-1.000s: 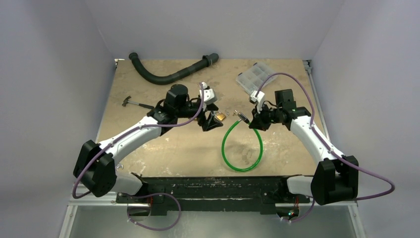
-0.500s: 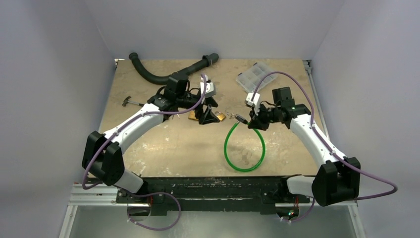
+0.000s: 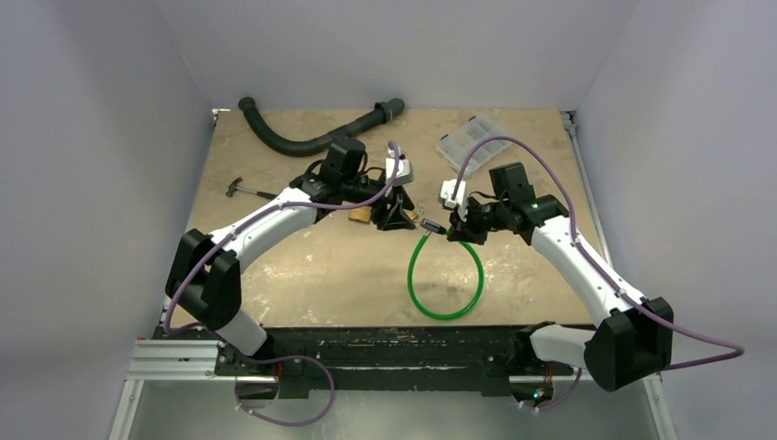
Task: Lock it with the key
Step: Lock the lock.
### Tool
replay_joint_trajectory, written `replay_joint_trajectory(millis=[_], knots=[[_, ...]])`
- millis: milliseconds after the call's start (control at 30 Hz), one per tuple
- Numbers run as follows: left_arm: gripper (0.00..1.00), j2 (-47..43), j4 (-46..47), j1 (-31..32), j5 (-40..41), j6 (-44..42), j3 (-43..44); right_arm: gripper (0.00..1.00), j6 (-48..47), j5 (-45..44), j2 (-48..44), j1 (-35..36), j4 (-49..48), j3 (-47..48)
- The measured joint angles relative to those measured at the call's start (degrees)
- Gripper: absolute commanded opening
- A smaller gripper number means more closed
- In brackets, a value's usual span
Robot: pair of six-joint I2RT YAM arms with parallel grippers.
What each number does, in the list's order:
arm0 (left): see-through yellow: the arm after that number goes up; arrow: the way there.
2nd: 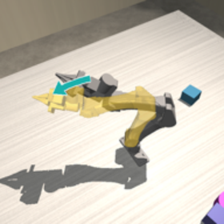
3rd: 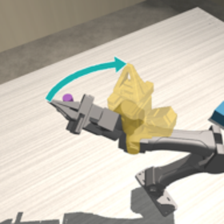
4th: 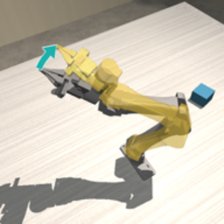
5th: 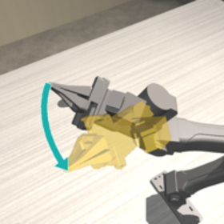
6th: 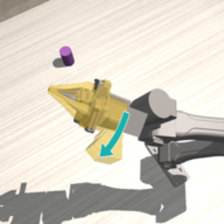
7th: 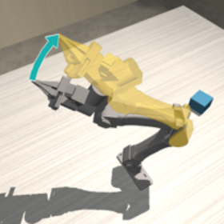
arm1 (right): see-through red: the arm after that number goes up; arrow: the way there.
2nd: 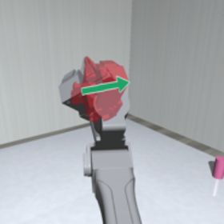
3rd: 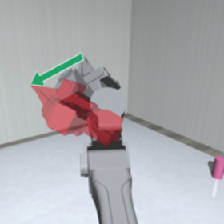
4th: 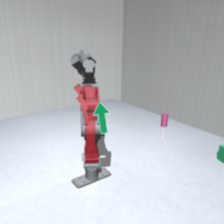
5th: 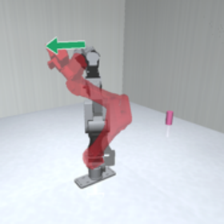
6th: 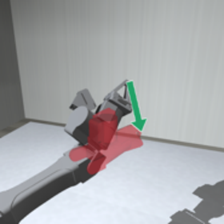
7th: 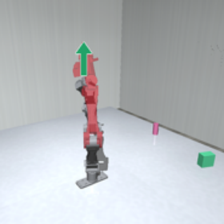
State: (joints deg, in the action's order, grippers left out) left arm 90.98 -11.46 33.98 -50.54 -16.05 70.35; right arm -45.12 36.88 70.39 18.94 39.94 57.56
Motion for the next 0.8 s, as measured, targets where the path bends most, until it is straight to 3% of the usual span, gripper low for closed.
replay_joint_trajectory(millis=[233,467,800], knots=[[0.36,0.9,-0.7,1.1,0.0,1.1,0.9,0.00,-0.2,-0.4,-0.4,1.3,0.0,0.1],[0.02,2.2,-1.9,1.5,-0.8,4.8,2.4,0.00,-0.2,-2.1,-1.2,1.5,0.0,0.1],[0.00,6.4,-4.3,1.4,-2.9,15.0,6.3,0.00,0.1,-6.0,-4.4,1.9,-0.5,-1.2]])
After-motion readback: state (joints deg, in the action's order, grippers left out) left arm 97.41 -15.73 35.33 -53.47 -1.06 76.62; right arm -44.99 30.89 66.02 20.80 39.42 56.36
